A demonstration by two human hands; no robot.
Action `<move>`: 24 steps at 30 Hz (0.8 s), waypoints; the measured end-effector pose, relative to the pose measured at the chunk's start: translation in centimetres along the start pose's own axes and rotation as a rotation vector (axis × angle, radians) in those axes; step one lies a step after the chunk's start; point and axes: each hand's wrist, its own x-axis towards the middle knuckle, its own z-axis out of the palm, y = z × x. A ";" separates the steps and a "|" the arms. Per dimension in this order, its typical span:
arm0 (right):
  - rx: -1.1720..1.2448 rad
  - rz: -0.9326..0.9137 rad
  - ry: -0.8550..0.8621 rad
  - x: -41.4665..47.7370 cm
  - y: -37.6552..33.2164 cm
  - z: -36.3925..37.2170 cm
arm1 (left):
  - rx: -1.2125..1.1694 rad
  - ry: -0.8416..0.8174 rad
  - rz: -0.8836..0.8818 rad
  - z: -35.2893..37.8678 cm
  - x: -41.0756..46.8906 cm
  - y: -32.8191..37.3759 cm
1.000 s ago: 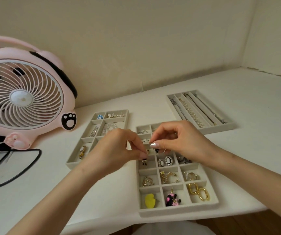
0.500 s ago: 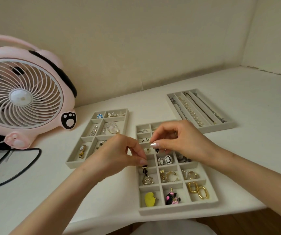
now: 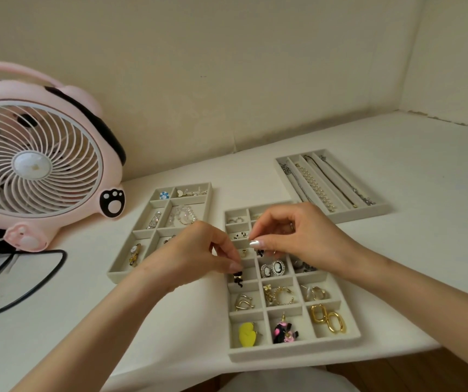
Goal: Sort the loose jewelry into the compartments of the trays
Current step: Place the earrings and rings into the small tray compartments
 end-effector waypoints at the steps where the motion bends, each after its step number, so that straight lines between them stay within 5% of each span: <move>1: 0.002 0.001 0.002 0.0 0.0 0.0 | 0.020 -0.002 0.007 0.1 0.1 0.0; 24: 0.032 0.010 -0.007 -0.2 -0.2 0.2 | 0.535 0.288 0.114 2.2 -0.7 0.6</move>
